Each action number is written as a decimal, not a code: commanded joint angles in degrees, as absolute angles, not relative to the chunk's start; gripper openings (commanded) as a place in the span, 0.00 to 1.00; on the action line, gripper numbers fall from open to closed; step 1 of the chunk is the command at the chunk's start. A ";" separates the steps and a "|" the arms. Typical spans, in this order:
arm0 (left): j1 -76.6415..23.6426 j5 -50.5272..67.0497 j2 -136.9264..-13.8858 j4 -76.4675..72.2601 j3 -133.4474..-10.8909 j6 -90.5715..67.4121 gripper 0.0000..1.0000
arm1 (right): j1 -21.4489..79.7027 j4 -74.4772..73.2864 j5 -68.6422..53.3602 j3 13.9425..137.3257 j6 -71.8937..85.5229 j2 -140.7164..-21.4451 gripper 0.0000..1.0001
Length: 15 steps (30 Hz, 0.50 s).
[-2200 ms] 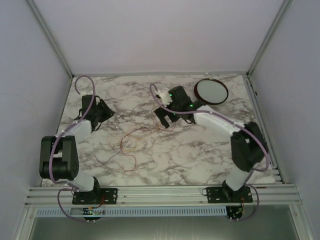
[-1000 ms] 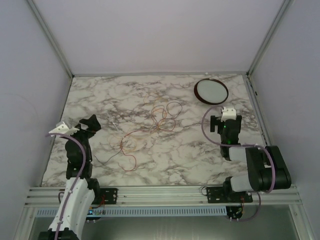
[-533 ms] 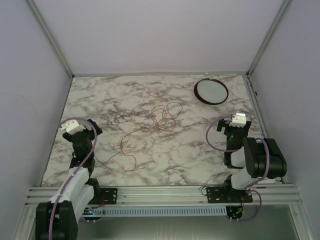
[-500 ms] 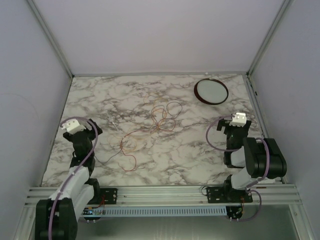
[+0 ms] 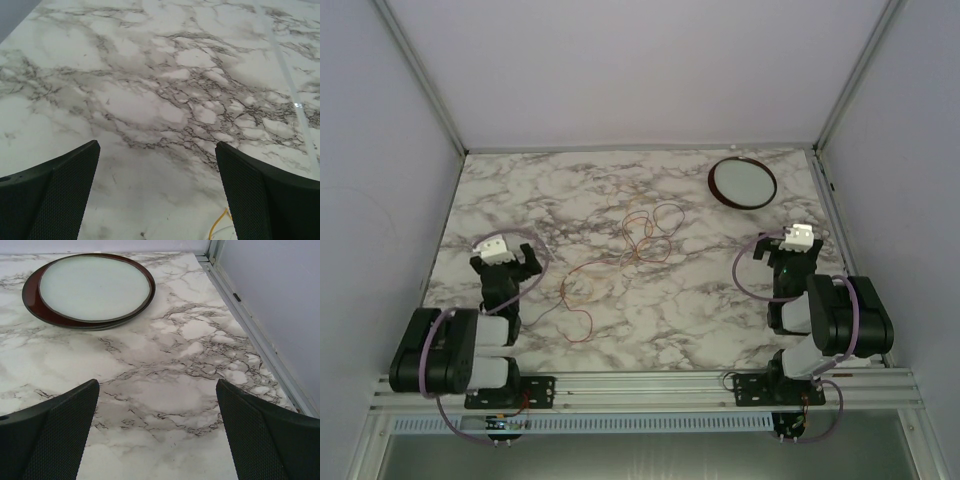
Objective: Zip-tie the wires
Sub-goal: Reset both arms
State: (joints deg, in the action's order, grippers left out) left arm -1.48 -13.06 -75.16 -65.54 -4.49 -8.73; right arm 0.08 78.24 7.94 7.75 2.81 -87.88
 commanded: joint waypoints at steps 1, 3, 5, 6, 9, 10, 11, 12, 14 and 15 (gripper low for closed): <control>-2.44 -8.80 -82.76 -80.44 -6.84 -3.21 1.00 | -0.61 77.51 6.36 10.75 3.52 -88.08 0.99; -3.33 -9.33 -90.80 -91.56 -6.63 -2.55 1.00 | -0.57 76.12 6.41 11.45 3.68 -88.16 0.99; -3.43 -10.58 -86.99 -80.38 -8.26 -3.01 1.00 | -0.65 75.95 6.47 11.51 3.69 -88.09 0.99; -3.43 -11.93 -87.01 -78.82 -9.42 -3.47 1.00 | -0.57 75.91 6.48 11.47 3.76 -88.16 0.99; -3.43 -11.83 -88.18 -78.60 -10.91 -3.48 1.00 | -0.69 75.81 6.42 11.59 3.78 -88.16 0.99; -3.62 -12.26 -87.34 -75.39 -11.69 -3.39 1.00 | -0.70 75.77 6.39 11.58 3.79 -88.13 0.99; -3.76 -12.29 -88.17 -77.14 -11.39 -3.23 1.00 | -0.66 75.76 6.41 11.58 3.78 -88.17 0.99; -3.81 -12.20 -89.22 -80.10 -10.80 -3.11 1.00 | -0.70 75.76 6.42 11.58 3.78 -88.15 0.99; -3.86 -10.94 -88.10 -77.37 -11.45 -2.73 1.00 | -0.69 75.83 6.42 11.56 3.78 -88.13 0.99; -3.86 -10.29 -87.93 -74.83 -12.75 -2.42 1.00 | -0.70 75.84 6.42 11.53 3.78 -88.13 0.99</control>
